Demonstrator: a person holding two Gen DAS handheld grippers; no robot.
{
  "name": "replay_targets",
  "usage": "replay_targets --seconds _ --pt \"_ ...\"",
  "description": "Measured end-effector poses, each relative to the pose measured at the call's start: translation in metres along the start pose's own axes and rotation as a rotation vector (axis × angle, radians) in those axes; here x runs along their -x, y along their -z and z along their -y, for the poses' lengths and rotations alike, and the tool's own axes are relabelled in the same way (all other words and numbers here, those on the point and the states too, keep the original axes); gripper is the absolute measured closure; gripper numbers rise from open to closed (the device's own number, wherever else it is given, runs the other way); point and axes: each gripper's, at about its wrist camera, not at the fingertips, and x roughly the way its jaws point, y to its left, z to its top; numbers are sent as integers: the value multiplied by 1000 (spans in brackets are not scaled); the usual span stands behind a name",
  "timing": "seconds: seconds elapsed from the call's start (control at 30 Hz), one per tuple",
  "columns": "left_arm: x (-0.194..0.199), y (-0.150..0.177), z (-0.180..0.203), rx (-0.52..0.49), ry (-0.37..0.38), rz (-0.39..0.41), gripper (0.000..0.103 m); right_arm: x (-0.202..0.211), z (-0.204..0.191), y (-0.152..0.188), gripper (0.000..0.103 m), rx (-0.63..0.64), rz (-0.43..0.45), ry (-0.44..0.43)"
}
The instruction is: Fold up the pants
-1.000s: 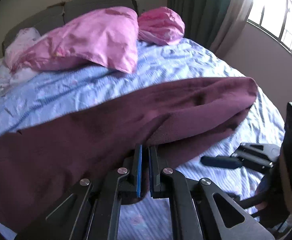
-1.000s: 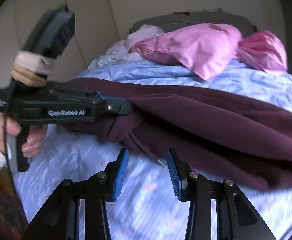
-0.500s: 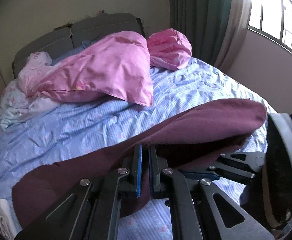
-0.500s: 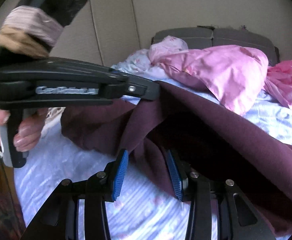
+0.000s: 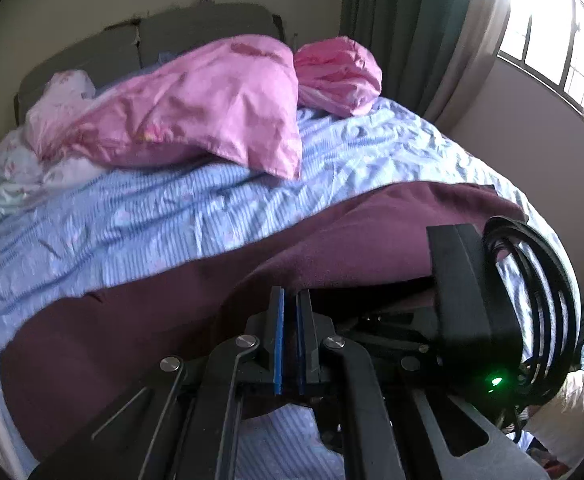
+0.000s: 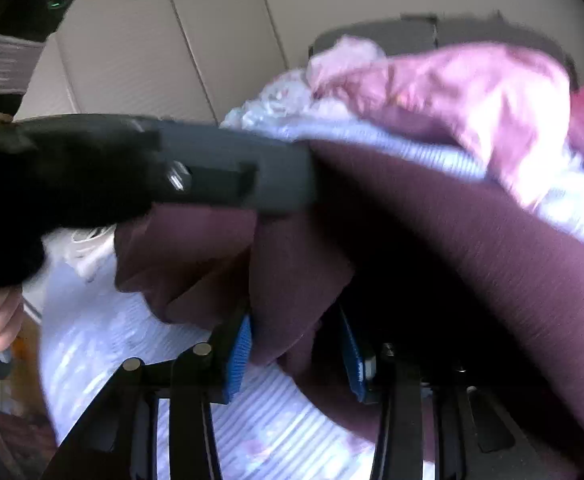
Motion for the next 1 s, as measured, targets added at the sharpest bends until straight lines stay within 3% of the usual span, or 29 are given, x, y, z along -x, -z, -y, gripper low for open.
replay_targets --seconds 0.1,0.27,0.37,0.43,0.47,0.6,0.7,0.8,0.9,1.0 --pt "-9 16 -1 18 31 -26 96 1 1 16 84 -38 -38 -41" --pt "-28 61 11 55 132 -114 94 28 -18 53 85 -77 -54 -131" --pt "-33 86 13 80 121 -146 80 33 -28 75 85 -107 -89 -148" --pt "-24 98 5 115 114 -128 62 23 -28 87 85 -111 -129 -130" --pt "-12 101 -7 146 109 -99 58 19 -27 90 85 -119 -139 -117" --pt "52 104 -70 255 -114 93 27 15 -30 83 85 -164 -136 -64" --pt "87 107 -121 318 -258 165 22 15 -42 70 75 -195 -151 54" --pt "93 111 -155 314 -296 153 21 11 -53 57 55 -253 -180 114" --pt "84 111 -174 293 -305 120 21 3 -58 43 51 -290 -204 180" --pt "66 107 -195 360 -233 118 22 -5 -56 36 51 -307 -241 252"
